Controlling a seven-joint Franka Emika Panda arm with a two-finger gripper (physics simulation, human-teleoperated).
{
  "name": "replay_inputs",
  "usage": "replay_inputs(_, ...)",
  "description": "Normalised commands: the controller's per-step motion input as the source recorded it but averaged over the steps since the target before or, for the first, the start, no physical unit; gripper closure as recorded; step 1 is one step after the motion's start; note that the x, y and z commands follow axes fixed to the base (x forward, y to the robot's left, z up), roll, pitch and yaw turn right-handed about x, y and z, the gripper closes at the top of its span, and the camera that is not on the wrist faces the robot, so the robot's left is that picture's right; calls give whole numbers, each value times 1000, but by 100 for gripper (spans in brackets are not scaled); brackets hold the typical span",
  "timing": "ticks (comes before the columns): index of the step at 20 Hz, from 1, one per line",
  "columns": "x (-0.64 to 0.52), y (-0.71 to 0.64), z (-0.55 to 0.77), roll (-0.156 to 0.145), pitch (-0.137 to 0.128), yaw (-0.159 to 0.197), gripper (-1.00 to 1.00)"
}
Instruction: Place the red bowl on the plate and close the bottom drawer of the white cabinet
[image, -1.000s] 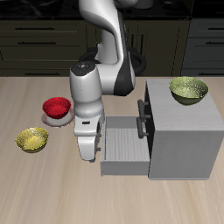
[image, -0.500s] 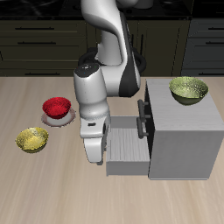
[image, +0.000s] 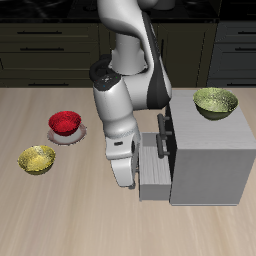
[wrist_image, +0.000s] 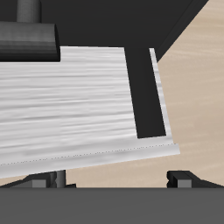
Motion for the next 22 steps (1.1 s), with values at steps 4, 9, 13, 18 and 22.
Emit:
replay_inputs(4, 86, 396, -43, 60, 9, -5, -100)
replay_inputs(9, 46, 423, -63, 56, -4, -20, -100)
replay_inputs(13, 33, 372, -71, 63, -24, 5, -100)
replay_inputs(18, 77, 363, -76, 98, -91, 70, -100)
replay_inputs(22, 177, 330, -170, 109, -70, 90, -100)
